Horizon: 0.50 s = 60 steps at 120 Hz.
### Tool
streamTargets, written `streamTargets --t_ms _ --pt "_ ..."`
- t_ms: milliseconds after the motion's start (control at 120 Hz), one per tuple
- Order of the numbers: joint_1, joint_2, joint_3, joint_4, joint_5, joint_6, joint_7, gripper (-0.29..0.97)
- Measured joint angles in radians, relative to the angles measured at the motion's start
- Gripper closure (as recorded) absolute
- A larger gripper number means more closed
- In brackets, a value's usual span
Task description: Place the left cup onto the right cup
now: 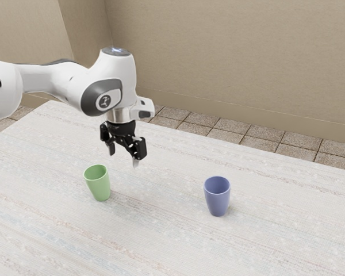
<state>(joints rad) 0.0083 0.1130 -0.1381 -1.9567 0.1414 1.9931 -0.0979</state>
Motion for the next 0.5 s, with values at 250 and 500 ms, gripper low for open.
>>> streamTargets --t_ms 250,500 --pt "0.001 0.026 0.000 -0.028 -0.006 0.051 -0.002 0.00" --pt "-0.003 0.044 0.000 -0.065 -0.009 0.108 -0.008 0.00"
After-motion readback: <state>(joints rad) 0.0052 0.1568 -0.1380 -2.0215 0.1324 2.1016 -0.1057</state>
